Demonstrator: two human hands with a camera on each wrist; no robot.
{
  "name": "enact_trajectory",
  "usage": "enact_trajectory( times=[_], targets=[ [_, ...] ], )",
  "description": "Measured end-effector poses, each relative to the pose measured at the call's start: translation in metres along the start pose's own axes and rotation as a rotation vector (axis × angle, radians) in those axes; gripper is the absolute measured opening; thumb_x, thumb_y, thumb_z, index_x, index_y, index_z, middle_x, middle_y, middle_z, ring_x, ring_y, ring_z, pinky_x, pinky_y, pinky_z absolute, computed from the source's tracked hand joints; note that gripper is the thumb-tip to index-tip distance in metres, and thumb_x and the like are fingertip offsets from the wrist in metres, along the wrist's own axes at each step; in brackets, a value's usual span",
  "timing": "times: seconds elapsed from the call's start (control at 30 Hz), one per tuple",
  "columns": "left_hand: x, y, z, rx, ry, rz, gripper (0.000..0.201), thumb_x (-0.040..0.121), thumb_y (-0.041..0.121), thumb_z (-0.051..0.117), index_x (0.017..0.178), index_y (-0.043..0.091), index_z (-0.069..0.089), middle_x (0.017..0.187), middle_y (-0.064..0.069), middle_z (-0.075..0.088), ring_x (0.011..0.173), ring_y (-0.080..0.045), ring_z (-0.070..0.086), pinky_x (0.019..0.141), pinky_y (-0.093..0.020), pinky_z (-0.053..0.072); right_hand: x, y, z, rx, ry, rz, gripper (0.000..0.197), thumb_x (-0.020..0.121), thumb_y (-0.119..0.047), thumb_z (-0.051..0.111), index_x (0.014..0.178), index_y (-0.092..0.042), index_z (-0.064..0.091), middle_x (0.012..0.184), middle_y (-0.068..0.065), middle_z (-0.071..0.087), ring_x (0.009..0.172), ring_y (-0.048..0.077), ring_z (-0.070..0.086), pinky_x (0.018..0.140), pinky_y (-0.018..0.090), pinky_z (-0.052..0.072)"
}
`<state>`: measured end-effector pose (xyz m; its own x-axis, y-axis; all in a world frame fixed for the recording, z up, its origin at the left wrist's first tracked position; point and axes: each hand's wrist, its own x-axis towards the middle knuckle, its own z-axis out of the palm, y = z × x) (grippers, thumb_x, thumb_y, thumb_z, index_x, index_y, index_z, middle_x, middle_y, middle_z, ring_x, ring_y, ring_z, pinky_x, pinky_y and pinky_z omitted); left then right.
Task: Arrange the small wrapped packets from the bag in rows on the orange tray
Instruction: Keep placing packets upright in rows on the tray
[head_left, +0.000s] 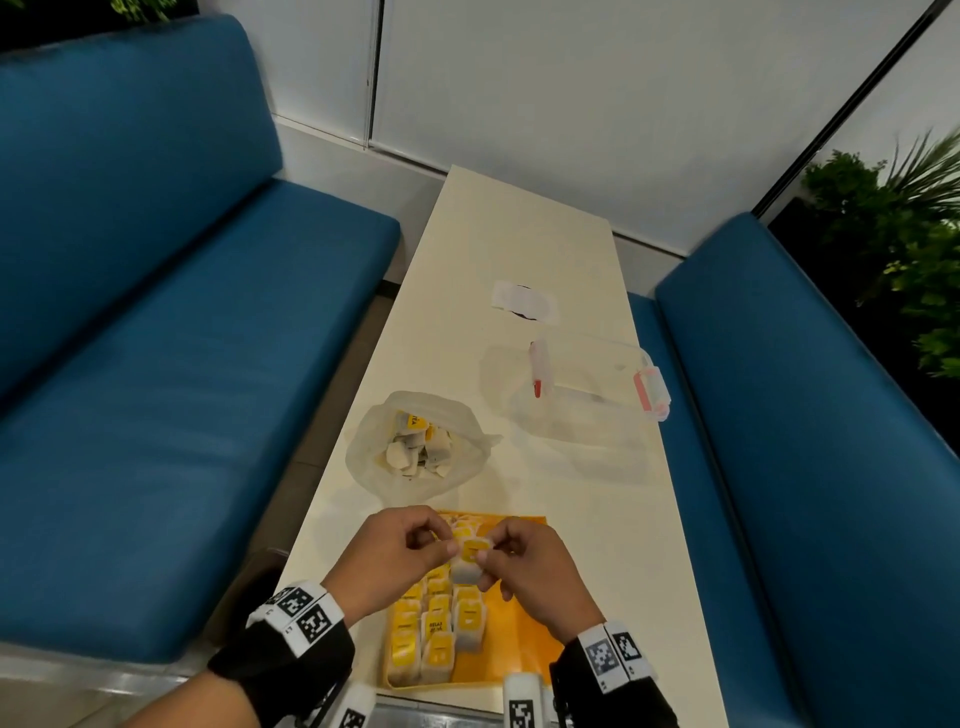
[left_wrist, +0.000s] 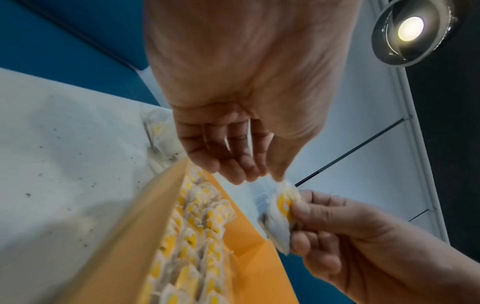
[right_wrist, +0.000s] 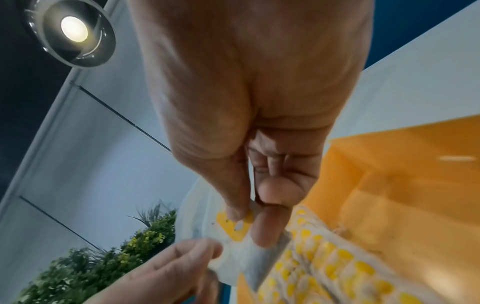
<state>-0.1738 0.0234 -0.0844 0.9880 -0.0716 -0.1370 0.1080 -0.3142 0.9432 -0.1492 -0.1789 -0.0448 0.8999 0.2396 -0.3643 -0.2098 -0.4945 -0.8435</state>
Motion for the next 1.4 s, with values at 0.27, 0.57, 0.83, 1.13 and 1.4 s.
enact_trajectory(
  times=[0.27,0.57,0.83,1.13,1.4],
  targets=[
    [-0.009,-0.026,-0.010,0.281,-0.037,-0.208,0.026,0.079,0.021,0.083,0.092,0.033,0.063,0.070,0.006,0.059,0.061,-0.008,0.054,0.064,-0.025,0.050,-0.016,0.047,0.003,-0.084,-0.147,0.264,0.010,0.087,-0.004,0.068,0.087,-0.007,0.058,0.065,0.014,0.068,0.045,0.015,0.062,0.044,0.024,0.044],
    [-0.012,-0.031,-0.007,0.306,-0.030,-0.184,0.041,0.081,0.019,0.081,0.110,0.037,0.057,0.103,0.008,0.053,0.074,-0.006,0.056,0.072,-0.019,0.046,-0.012,0.070,0.025,-0.190,-0.153,0.357,0.016,0.086,-0.005,0.066,0.085,-0.014,0.054,0.063,0.004,0.062,0.052,0.017,0.068,0.046,0.025,0.047],
    [-0.015,-0.031,-0.008,0.307,-0.025,-0.178,0.039,0.082,0.020,0.081,0.111,0.035,0.060,0.109,0.012,0.054,0.077,-0.003,0.057,0.072,-0.013,0.042,-0.008,0.077,0.034,-0.179,-0.048,0.354,0.014,0.085,-0.004,0.066,0.088,-0.012,0.054,0.064,0.009,0.068,0.054,0.024,0.070,0.051,0.031,0.055],
    [-0.021,-0.016,-0.018,0.357,-0.074,-0.177,0.033,0.085,0.037,0.078,0.112,0.040,0.060,0.103,0.012,0.061,0.080,-0.005,0.060,0.076,-0.021,0.051,-0.010,0.059,0.027,-0.295,0.055,0.298,0.017,0.077,-0.022,0.071,0.086,-0.022,0.057,0.082,0.005,0.069,0.063,0.020,0.071,0.058,0.038,0.060],
    [0.033,0.055,-0.056,0.519,0.133,0.093,0.014,0.098,0.026,0.059,0.102,0.026,0.072,0.101,0.012,0.066,0.090,-0.009,0.063,0.078,-0.025,0.051,0.042,-0.054,-0.006,-0.183,0.376,-0.052,0.058,0.065,-0.069,0.067,0.107,-0.032,0.051,0.099,-0.004,0.059,0.084,0.018,0.067,0.071,0.041,0.059]
  ],
)
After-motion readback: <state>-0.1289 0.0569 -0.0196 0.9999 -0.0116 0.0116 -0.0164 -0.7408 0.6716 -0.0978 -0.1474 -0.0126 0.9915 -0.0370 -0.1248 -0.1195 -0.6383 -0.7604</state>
